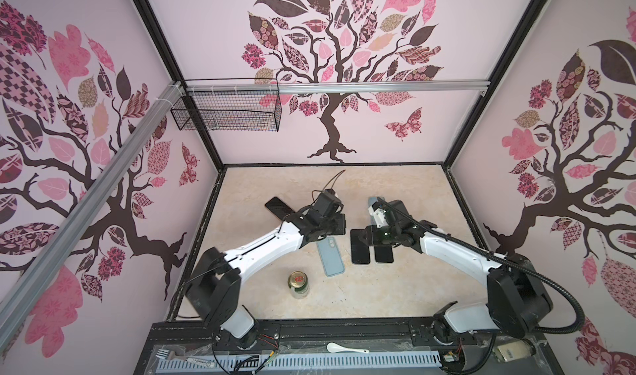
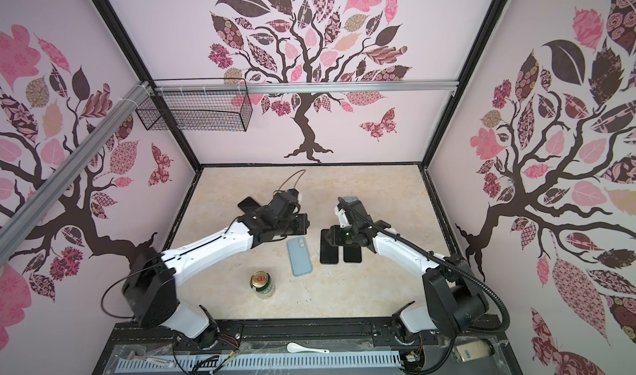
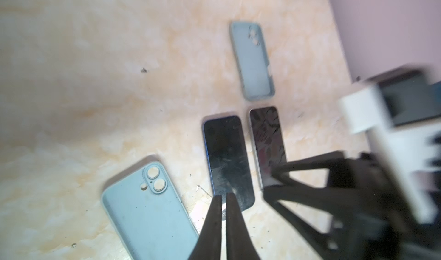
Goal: Take the phone out of the phone case
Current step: Pick up the phone case from the center of the table.
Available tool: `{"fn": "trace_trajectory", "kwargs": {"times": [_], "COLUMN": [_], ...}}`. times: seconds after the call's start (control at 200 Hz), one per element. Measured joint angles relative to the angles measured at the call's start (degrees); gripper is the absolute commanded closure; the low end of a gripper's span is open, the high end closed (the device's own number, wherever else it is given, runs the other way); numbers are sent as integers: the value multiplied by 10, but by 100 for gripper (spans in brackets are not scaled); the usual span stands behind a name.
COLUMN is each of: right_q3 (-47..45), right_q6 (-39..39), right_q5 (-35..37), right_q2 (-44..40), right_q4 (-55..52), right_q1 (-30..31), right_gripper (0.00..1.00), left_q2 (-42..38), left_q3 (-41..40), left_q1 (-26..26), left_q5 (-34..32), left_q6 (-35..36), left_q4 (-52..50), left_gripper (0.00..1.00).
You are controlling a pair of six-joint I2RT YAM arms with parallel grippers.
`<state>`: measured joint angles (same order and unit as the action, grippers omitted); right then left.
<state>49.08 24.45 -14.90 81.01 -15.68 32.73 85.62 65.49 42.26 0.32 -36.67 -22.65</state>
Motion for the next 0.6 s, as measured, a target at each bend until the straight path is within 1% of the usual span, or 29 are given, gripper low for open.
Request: {"fn": "trace_trajectory", "kwargs": {"times": [0.025,0.1,0.19,0.225,0.275,0.355,0.42,0.495,0.6], "right_q3": [4,28,76,103,152,213,238,252,266], "right_q6": [3,15,30,32,36,38,38,38,38], "right_q5": [17,65,109,118,135,168,190,201,207], "right_q2": [4,30,79,103,144,196,220,239,262], "right_q4": [-5,-14,-28,-42,-71,-96,-113,-132,-153], "right_q1": [19,73,115,123,128,138,146,159,172], "right_gripper": [62,59,59,61,62,61,61,62,62], "left_q2": [-20,-73,-120,-137,-164,-205,-231,-250,-262], "left_q3": [-11,-55,-109,-127,-154,-188,-206,-220,-235], "left_q1": [-8,-42,-93,-113,-144,-191,-223,-242,-253], "left_q5": [-3,-12,-16,-15,-10,5,22,43,76], "left_q6": [0,-3,-6,-7,-7,-6,-5,-3,0], "left_q4": [2,0,-12,-20,-31,-43,-50,-51,-46], "left_gripper": [88,86,83,82,81,79,78,76,76]}}
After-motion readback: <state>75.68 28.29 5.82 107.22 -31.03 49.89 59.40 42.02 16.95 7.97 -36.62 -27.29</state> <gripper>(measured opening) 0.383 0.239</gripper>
